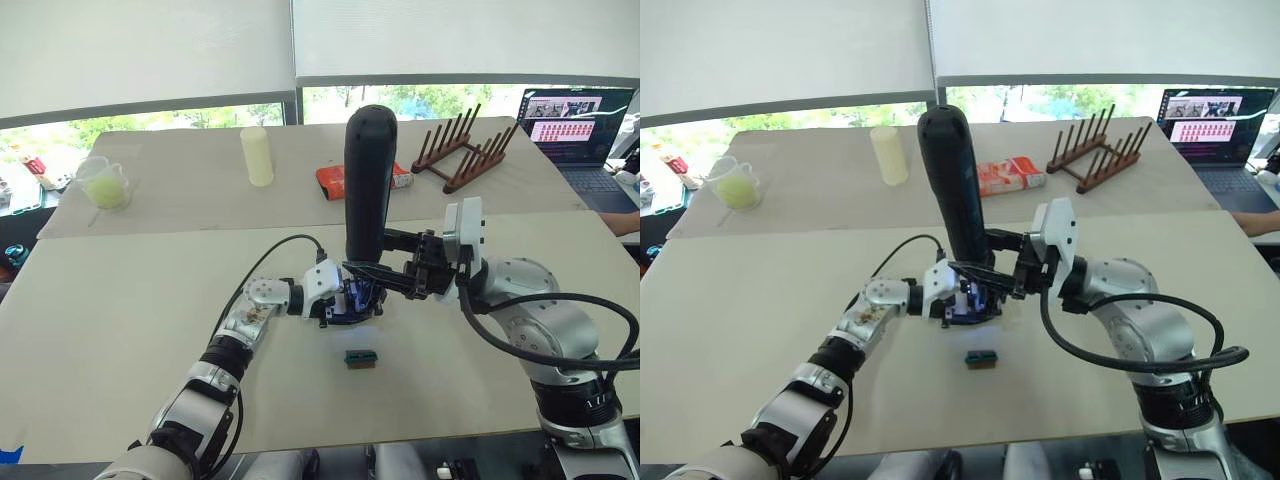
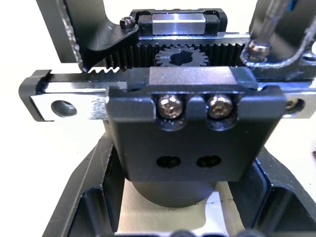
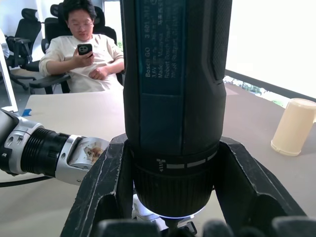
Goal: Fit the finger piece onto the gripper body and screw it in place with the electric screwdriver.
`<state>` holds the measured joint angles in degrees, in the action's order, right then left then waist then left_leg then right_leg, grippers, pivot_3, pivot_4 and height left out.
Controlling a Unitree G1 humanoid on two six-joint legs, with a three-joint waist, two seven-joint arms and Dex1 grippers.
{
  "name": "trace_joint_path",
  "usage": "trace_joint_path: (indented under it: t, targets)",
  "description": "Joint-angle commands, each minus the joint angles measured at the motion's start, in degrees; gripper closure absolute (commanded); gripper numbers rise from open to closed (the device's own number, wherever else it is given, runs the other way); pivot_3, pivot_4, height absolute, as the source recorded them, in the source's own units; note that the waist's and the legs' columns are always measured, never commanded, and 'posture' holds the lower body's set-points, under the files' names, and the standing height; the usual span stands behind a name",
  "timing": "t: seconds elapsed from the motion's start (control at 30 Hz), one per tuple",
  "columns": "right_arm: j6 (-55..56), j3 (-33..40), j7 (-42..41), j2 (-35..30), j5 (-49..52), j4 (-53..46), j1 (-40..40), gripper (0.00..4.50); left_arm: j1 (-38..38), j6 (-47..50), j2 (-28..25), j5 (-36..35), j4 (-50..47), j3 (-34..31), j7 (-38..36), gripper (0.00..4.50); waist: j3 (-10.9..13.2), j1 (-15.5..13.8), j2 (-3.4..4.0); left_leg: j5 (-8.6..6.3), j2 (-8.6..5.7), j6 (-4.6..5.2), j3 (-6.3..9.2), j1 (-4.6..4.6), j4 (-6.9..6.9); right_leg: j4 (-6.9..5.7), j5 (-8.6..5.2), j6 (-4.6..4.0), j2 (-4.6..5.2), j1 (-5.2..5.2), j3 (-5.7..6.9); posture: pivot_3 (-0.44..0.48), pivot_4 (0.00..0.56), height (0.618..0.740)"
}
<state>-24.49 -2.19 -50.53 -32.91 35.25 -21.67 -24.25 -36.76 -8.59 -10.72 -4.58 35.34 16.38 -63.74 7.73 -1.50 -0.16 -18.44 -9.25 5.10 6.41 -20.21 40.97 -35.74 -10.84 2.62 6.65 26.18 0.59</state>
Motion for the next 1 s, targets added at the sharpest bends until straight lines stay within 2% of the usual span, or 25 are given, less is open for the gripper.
trace_joint_path:
  t: [0.03,0.23,0.5,0.57,0.6,0.63,0.67,0.8,0.93,1.0]
  targets:
    - [-4.81,2.62,1.19,-1.50,2.86,-0.83,-3.00,2.60,-0.60,-0.88,-0.47,-0.51,-1.37,-0.91,-0.40,2.15,0.00,0.06,0.00,0.00,0.00,0.00,0.00,0.00,0.00,0.00,0.00,0.00,0.01,0.01,-0.01,0.000,0.150,0.740]
    - [-9.30,7.18,3.67,0.04,14.40,-6.94,-10.15,2.60,-0.38,-1.14,-0.54,-0.19,-0.60,-0.66,-0.88,2.15,0.02,0.32,-0.01,0.00,0.01,0.00,0.02,-0.15,-0.04,-0.01,0.00,0.00,0.03,0.13,0.00,0.000,0.150,0.740]
    - [-11.20,7.65,5.42,0.37,18.60,-9.64,-11.19,2.60,-1.09,-0.40,-0.69,0.34,0.57,-0.73,-0.37,2.15,0.02,0.36,-0.02,0.00,0.00,0.01,0.05,-0.13,-0.03,0.00,0.00,0.00,0.03,0.09,0.02,0.000,0.150,0.740]
    - [-10.96,7.36,4.59,0.17,18.71,-10.12,-10.21,2.60,-1.17,0.57,-1.31,-0.47,0.11,-0.94,-1.95,1.08,0.02,0.39,-0.02,0.00,0.00,0.01,0.05,-0.13,-0.04,-0.01,0.00,0.00,0.03,0.10,0.02,0.000,0.150,0.740]
    - [-10.98,7.17,4.25,0.21,19.00,-10.29,-9.96,2.60,-1.13,-0.64,-2.28,-0.08,-0.24,-0.85,-2.52,0.76,0.02,0.53,-0.02,0.00,0.00,0.01,0.05,-0.13,-0.04,-0.02,0.00,0.00,0.02,0.10,0.02,0.000,0.150,0.740]
    - [-11.04,6.97,3.93,0.29,19.41,-10.47,-9.75,2.60,-0.93,-1.88,-3.53,0.17,-0.96,-0.84,-3.33,0.23,0.02,0.64,-0.01,0.00,0.00,0.01,0.05,-0.14,-0.05,-0.04,0.00,0.00,0.02,0.12,0.03,0.000,0.150,0.740]
    - [-11.18,6.84,3.62,0.37,19.91,-10.58,-9.58,2.60,-0.73,-1.72,-4.56,-0.24,-1.99,-1.29,-3.86,0.00,0.02,0.80,-0.02,0.00,0.01,0.01,0.05,-0.14,-0.06,-0.05,0.00,0.00,0.02,0.12,0.02,0.000,0.150,0.740]
    - [-11.96,6.70,0.14,-0.83,22.55,-11.67,-7.38,2.60,0.59,1.08,-9.65,-3.55,-7.71,-2.97,-8.55,0.00,0.02,0.98,-0.01,0.00,0.02,0.01,0.05,-0.14,-0.12,-0.07,0.00,0.00,0.01,0.15,0.03,0.000,0.150,0.740]
    - [-10.73,6.34,-3.61,-2.35,22.62,-13.64,-2.73,2.60,4.92,2.68,-17.86,-6.14,-18.24,-0.42,-19.86,0.00,0.02,1.08,0.00,-0.02,0.02,0.04,0.07,-0.14,-0.16,-0.07,0.00,0.00,0.00,0.14,0.06,0.000,0.150,0.740]
    - [-9.55,5.88,-4.34,-2.26,21.39,-14.10,-1.26,2.60,6.29,3.84,-19.78,-6.84,-21.68,0.20,-21.76,0.00,0.03,0.98,0.02,-0.03,0.01,0.05,0.07,-0.13,-0.15,-0.04,0.00,0.00,-0.01,0.12,0.06,0.000,0.150,0.740]
